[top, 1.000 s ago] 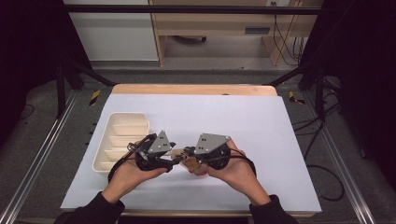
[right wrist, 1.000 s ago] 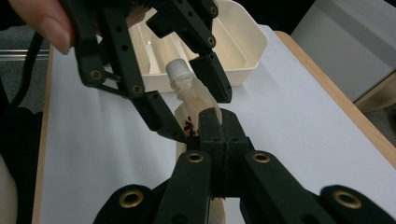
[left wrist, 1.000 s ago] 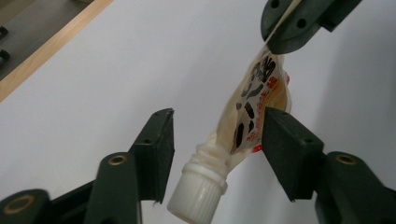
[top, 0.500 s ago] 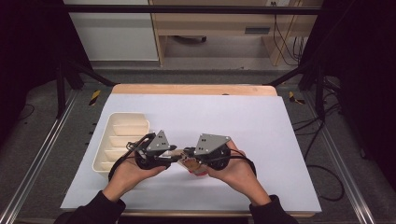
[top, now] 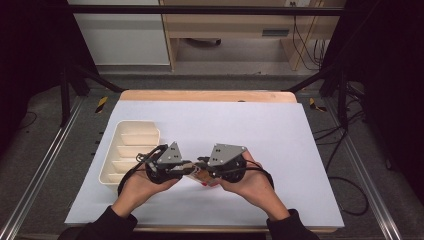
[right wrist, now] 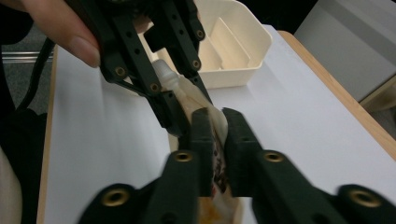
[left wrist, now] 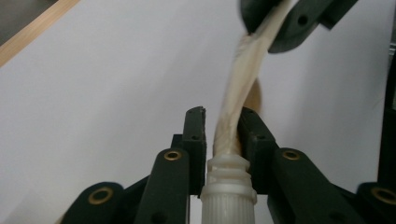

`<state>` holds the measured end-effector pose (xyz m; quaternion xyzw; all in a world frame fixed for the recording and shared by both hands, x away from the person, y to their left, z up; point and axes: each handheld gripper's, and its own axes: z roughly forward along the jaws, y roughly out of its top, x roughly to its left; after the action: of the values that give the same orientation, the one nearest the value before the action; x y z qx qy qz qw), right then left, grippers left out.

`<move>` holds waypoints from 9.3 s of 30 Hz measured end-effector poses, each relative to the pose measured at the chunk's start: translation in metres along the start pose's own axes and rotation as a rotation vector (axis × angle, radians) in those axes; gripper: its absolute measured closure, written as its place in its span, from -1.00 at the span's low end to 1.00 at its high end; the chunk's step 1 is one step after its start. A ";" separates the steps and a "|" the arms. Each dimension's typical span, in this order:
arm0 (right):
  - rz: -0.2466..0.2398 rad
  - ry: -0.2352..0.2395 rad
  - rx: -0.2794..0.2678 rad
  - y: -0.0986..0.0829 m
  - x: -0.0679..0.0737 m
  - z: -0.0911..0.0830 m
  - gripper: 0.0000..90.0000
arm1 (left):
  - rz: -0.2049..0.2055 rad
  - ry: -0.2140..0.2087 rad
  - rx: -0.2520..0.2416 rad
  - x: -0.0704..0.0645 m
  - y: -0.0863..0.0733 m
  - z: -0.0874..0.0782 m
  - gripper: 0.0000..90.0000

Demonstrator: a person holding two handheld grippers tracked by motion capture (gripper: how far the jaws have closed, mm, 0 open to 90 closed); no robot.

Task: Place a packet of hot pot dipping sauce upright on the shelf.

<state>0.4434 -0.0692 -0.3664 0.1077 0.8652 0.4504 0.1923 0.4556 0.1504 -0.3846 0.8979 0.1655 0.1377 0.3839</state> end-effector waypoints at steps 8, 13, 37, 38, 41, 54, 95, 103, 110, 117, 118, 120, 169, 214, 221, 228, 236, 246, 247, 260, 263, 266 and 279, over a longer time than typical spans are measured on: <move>0.111 -0.104 0.037 -0.034 -0.001 -0.002 -0.09 | -0.007 0.020 -0.013 0.001 -0.005 0.000 0.68; 0.174 -0.169 0.051 -0.057 0.000 -0.011 -0.25 | -0.007 0.008 -0.024 -0.004 -0.004 -0.001 0.68; 0.417 -0.404 0.183 -0.120 -0.016 -0.035 -0.42 | 0.016 -0.044 -0.007 -0.012 0.008 0.001 0.68; 0.416 -0.402 0.183 -0.120 -0.015 -0.035 -0.42 | 0.020 -0.044 0.002 -0.011 0.010 0.002 0.68; 0.415 -0.393 0.183 -0.120 -0.016 -0.034 -0.41 | 0.053 -0.042 0.048 -0.007 0.020 0.004 0.68; 0.419 -0.387 0.177 -0.119 -0.012 -0.034 -0.44 | 0.215 -0.110 0.243 0.002 0.073 0.026 0.69; 0.531 -0.487 0.103 -0.120 -0.020 -0.045 -0.64 | 0.336 -0.002 0.348 0.042 0.115 -0.094 0.69; 0.523 -0.517 0.095 -0.119 -0.020 -0.047 -0.64 | 0.291 0.008 0.346 0.059 0.110 -0.099 0.69; 0.555 -0.569 0.077 -0.122 -0.022 -0.054 -0.72 | 0.291 0.034 0.354 0.068 0.111 -0.106 0.69; 0.545 -0.569 0.090 -0.123 -0.022 -0.052 -0.87 | 0.269 0.044 0.357 0.078 0.107 -0.113 0.69; 0.529 -0.575 0.092 -0.123 -0.022 -0.050 -0.85 | 0.265 0.045 0.359 0.080 0.106 -0.114 0.69; 0.525 -0.578 0.096 -0.122 -0.022 -0.050 -0.85 | 0.260 0.052 0.357 0.082 0.104 -0.116 0.69; 0.546 -0.548 0.114 -0.128 -0.022 -0.056 -0.87 | 0.151 0.097 0.393 0.138 0.043 -0.147 0.69; 0.556 -0.548 0.105 -0.131 -0.024 -0.059 -0.87 | 0.218 -0.006 0.421 0.132 0.005 -0.121 0.69; 0.553 -0.545 0.110 -0.131 -0.024 -0.059 -0.87 | 0.220 -0.015 0.425 0.131 0.001 -0.119 0.69; 0.554 -0.544 0.114 -0.131 -0.024 -0.058 -0.87 | 0.226 -0.026 0.421 0.128 -0.006 -0.114 0.69; 0.541 -0.536 0.123 -0.131 -0.024 -0.056 -0.87 | 0.225 -0.041 0.426 0.126 -0.014 -0.105 0.69; 0.547 -0.533 0.126 -0.130 -0.023 -0.055 -0.87 | 0.225 -0.053 0.421 0.125 -0.020 -0.100 0.69; 0.546 -0.532 0.127 -0.130 -0.023 -0.055 -0.87 | 0.227 -0.054 0.420 0.125 -0.021 -0.099 0.69; 0.547 -0.525 0.137 -0.130 -0.023 -0.052 -0.87 | 0.208 -0.056 0.398 0.127 -0.032 -0.100 0.68; 0.545 -0.523 0.134 -0.130 -0.022 -0.052 -0.87 | 0.205 -0.055 0.398 0.127 -0.034 -0.101 0.68; 0.545 -0.521 0.135 -0.130 -0.022 -0.053 -0.87 | 0.201 -0.056 0.398 0.127 -0.034 -0.101 0.68; 0.543 -0.521 0.140 -0.130 -0.022 -0.052 -0.87 | 0.187 -0.043 0.414 0.130 -0.042 -0.105 0.68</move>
<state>0.4393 -0.1901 -0.4408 0.4566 0.7561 0.3822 0.2716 0.5266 0.2977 -0.3301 0.9717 0.0980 0.1168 0.1806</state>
